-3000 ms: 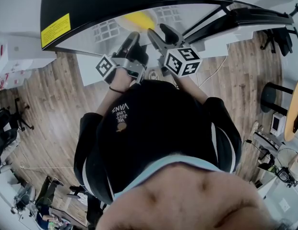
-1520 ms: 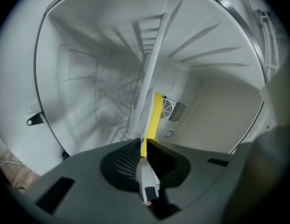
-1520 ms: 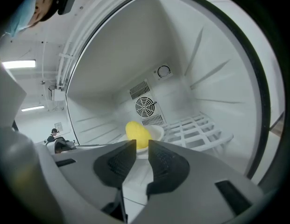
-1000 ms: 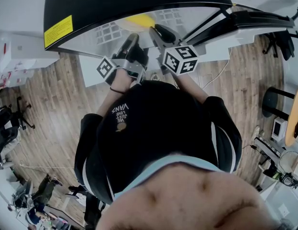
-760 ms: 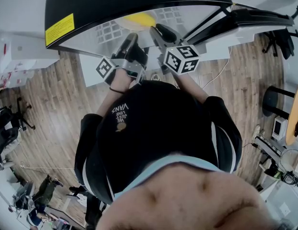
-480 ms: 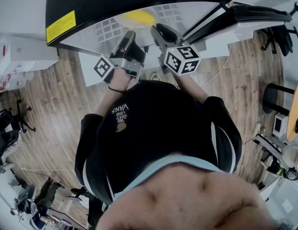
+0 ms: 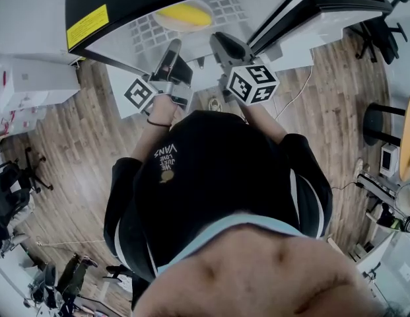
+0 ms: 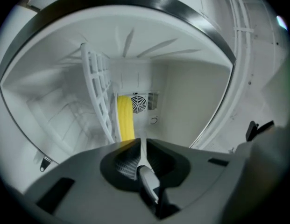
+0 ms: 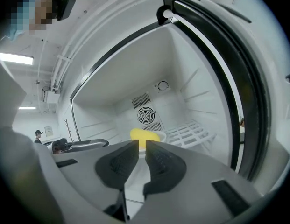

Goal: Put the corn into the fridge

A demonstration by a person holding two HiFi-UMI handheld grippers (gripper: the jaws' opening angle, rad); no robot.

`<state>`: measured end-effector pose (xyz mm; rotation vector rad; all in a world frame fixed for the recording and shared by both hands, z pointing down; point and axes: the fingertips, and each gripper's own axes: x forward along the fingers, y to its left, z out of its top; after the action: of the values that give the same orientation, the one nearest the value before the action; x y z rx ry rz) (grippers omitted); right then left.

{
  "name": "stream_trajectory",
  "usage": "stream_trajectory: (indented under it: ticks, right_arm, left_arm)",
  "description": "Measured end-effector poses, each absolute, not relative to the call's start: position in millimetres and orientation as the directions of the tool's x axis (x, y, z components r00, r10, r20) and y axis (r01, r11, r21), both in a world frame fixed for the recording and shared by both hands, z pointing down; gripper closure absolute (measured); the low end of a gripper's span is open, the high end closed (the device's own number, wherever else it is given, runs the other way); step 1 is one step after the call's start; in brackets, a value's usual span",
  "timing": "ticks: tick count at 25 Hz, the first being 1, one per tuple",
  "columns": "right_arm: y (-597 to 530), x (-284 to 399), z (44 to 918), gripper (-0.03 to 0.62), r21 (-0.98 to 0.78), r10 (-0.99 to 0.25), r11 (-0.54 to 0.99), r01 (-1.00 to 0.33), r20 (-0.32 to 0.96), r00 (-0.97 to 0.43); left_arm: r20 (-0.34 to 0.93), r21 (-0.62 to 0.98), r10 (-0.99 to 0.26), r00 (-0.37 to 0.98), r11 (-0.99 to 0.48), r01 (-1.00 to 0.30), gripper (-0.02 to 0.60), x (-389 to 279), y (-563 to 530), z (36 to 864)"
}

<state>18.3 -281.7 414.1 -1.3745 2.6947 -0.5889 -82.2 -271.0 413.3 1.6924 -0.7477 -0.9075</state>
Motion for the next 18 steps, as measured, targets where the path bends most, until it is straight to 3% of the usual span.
stream_trajectory:
  ticks: [8,18]
  right_arm:
    - [-252.5,17.5,412.3,0.566,-0.354,-0.815,0.500,-0.790,0.115,-0.568]
    - [-214.3,11.9,414.4,0.582,-0.357,-0.836,0.473,-0.806,0.109,-0.538]
  left_arm:
    - [-0.171,0.901,-0.783,0.598,-0.370,-0.228,0.537,-81.9,-246.8,404.8]
    - [-0.113,0.832,-0.756,0.645,-0.427,-0.354,0.537,-88.7,-215.4,409.6]
